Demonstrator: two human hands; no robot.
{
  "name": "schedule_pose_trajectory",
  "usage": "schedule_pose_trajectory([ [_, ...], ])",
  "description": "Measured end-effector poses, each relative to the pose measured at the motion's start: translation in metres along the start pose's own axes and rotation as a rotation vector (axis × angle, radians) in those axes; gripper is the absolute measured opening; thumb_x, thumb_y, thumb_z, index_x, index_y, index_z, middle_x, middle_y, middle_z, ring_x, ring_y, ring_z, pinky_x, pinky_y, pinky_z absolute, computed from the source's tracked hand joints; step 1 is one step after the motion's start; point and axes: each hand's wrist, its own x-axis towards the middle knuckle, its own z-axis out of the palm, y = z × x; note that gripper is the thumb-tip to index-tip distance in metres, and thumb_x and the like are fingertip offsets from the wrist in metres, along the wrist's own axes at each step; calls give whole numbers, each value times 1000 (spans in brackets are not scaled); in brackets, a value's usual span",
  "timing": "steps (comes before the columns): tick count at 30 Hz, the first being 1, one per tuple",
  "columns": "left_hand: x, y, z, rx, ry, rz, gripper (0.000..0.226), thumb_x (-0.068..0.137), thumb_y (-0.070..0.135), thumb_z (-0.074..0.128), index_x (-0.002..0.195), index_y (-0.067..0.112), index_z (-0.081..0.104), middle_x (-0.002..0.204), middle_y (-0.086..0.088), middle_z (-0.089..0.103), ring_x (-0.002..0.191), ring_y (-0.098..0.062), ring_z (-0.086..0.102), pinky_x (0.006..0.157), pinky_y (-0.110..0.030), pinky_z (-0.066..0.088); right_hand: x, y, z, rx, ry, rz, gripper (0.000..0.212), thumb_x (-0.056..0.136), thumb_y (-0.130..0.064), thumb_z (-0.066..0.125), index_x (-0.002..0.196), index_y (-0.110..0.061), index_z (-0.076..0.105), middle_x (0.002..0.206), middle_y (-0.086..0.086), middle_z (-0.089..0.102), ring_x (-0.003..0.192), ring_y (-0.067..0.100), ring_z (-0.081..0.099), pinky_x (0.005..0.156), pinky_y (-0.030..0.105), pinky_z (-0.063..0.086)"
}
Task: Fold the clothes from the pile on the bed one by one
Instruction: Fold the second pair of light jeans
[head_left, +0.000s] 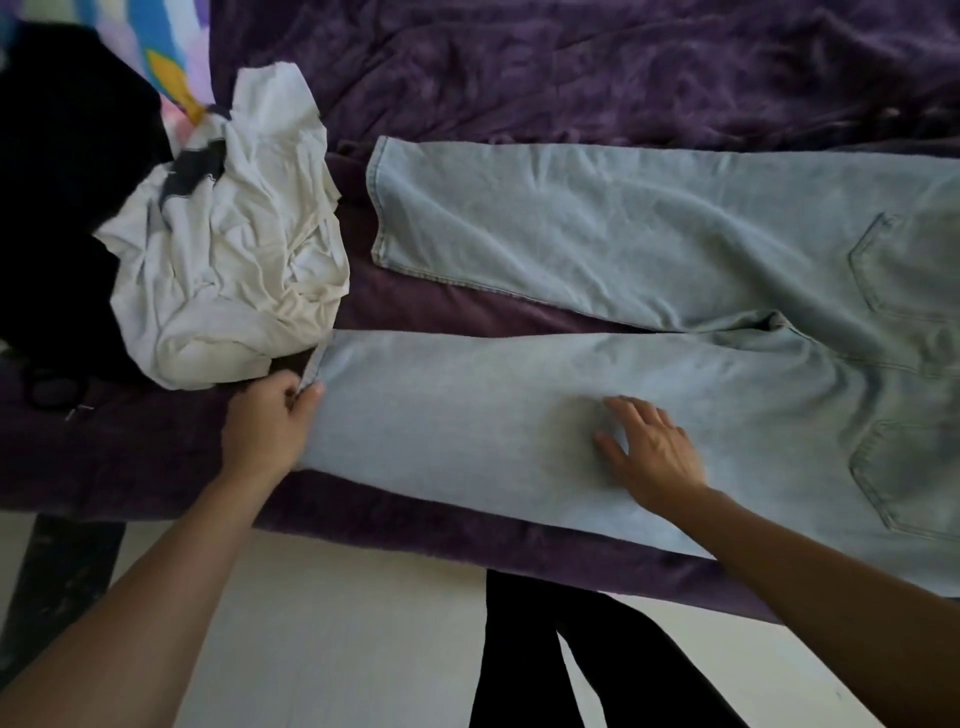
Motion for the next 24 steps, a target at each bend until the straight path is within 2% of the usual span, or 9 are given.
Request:
schedule_pose_trajectory([
  [3,-4,-27,20,-59,-183,-361,38,89,43,62,95,5,65,97,-16,68,95,-37,62,79,-38,46,-4,6,4,-23,3,-14,53,96,-48,43,144,-27,34,151,-1,35,136,23,34,104,41,34],
  [5,-4,-28,37,-218,-263,-550,59,85,52,63,120,4,59,122,-18,61,113,-35,56,98,-43,44,-7,12,15,-77,-24,-5,57,95,-51,42,146,-29,29,155,0,26,142,22,23,107,43,30],
  [7,-4,-24,57,-169,-279,-557,77,80,53,69,137,7,44,137,-20,49,123,-36,49,103,-45,41,-10,19,31,-151,-72,6,63,95,-56,38,150,-33,18,160,0,10,147,20,6,111,46,25],
  [9,-6,-18,74,62,-235,-480,81,77,46,73,141,12,36,135,-25,44,121,-43,47,96,-49,41,-12,22,44,-197,-113,15,69,94,-58,37,152,-34,9,162,0,-4,149,20,-5,113,48,22],
  [11,-12,-5,82,216,-108,-370,71,77,30,73,136,12,38,128,-27,44,115,-46,45,91,-52,42,-10,19,50,-202,-143,36,74,94,-59,39,153,-32,3,162,2,-10,148,22,-9,114,48,21],
  [15,-34,45,96,230,-41,52,55,76,14,70,127,10,52,125,-21,49,114,-41,46,92,-51,40,-7,14,39,-110,-147,67,70,95,-54,42,153,-30,10,162,1,-5,149,21,-4,113,47,24],
  [18,-67,103,111,106,-140,357,32,75,8,70,107,7,66,103,-16,61,99,-39,57,82,-46,46,-21,35,14,-57,-23,91,58,95,-41,49,147,-26,31,158,4,22,144,22,22,106,42,32],
  [20,-96,143,126,89,-304,498,24,78,13,66,102,12,67,99,-10,63,97,-34,58,82,-41,46,-39,68,-6,-72,53,158,53,90,-29,55,142,-22,42,152,5,34,137,25,34,103,40,35],
  [24,-153,214,176,161,-559,696,28,86,27,51,112,23,59,113,1,53,111,-22,49,92,-34,38,-88,167,-44,-222,58,339,68,79,-17,61,143,-24,39,154,5,31,141,25,28,107,42,30],
])
